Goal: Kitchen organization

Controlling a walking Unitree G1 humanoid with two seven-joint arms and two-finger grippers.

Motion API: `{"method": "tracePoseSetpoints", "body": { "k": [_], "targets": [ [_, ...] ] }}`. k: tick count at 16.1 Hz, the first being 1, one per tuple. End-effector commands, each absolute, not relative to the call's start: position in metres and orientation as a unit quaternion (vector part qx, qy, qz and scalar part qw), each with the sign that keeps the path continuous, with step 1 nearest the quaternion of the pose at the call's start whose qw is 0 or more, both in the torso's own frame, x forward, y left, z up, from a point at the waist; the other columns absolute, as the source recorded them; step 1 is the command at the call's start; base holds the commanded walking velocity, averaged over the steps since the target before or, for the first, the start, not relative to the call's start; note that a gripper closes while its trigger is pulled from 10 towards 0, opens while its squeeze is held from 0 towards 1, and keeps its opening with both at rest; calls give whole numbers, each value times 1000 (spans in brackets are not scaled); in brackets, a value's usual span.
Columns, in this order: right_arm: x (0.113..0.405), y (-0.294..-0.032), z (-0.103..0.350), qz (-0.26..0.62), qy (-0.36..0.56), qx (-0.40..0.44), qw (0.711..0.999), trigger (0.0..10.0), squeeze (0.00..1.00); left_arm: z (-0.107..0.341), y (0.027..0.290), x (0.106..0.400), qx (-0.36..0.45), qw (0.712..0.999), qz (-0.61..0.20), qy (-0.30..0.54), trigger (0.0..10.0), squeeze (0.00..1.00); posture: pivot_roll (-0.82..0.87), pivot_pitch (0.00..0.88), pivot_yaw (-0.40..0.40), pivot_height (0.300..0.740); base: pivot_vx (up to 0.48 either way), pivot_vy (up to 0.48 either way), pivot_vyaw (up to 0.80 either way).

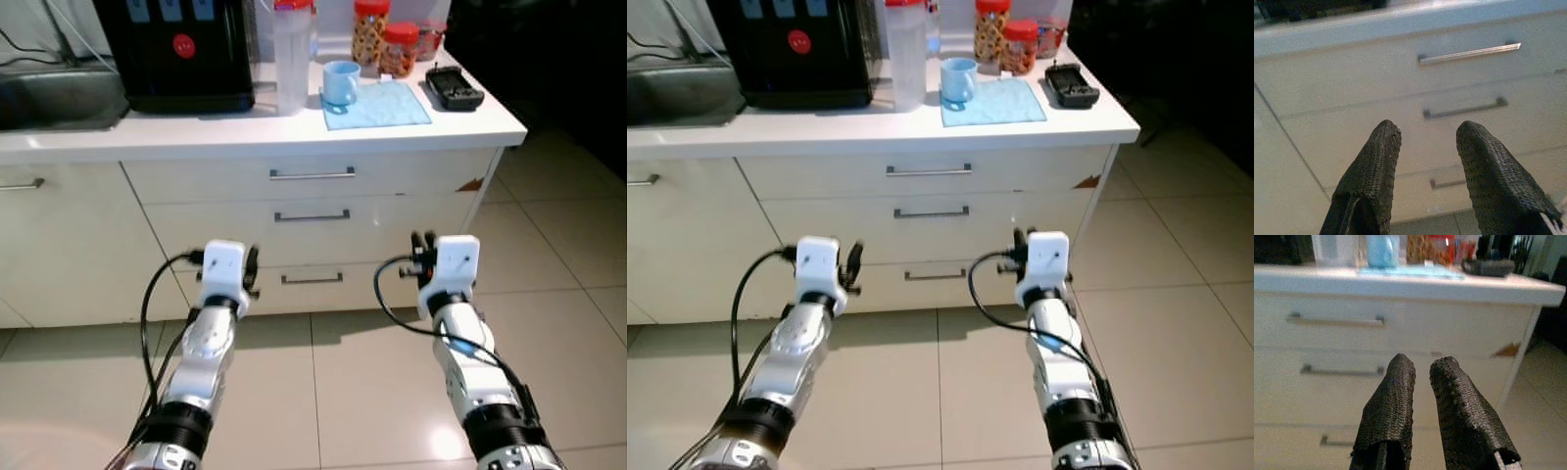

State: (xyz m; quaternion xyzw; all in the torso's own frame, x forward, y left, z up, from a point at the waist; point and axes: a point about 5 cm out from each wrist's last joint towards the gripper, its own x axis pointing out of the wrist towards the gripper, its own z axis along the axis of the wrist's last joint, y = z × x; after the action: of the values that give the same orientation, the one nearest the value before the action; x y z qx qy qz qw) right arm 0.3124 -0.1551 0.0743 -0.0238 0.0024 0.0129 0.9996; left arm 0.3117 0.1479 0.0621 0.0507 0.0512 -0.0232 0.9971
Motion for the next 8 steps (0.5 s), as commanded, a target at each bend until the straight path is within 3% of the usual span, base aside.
{"method": "tracePoseSetpoints", "body": {
  "k": [1, 5, 8],
  "targets": [
    [309, -158, 62, 14, 25, -19, 999, 10000, 0, 45, 152, 306, 49, 995, -25, 89, 10000, 0, 47, 0, 44, 740, 0, 0, 0],
    [292, -168, 19, 15, 132, -25, 991, 10000, 0, 5, 164, 286, 39, 982, -8, 182, 10000, 0, 44, 0, 38, 740, 0, 0, 0],
    [260, -180, -25, 3, 254, -10, 967, 10000, 0, -19, 170, 268, 50, 968, -3, 247, 10000, 0, 44, 0, 35, 740, 0, 0, 0]
  ]
}}
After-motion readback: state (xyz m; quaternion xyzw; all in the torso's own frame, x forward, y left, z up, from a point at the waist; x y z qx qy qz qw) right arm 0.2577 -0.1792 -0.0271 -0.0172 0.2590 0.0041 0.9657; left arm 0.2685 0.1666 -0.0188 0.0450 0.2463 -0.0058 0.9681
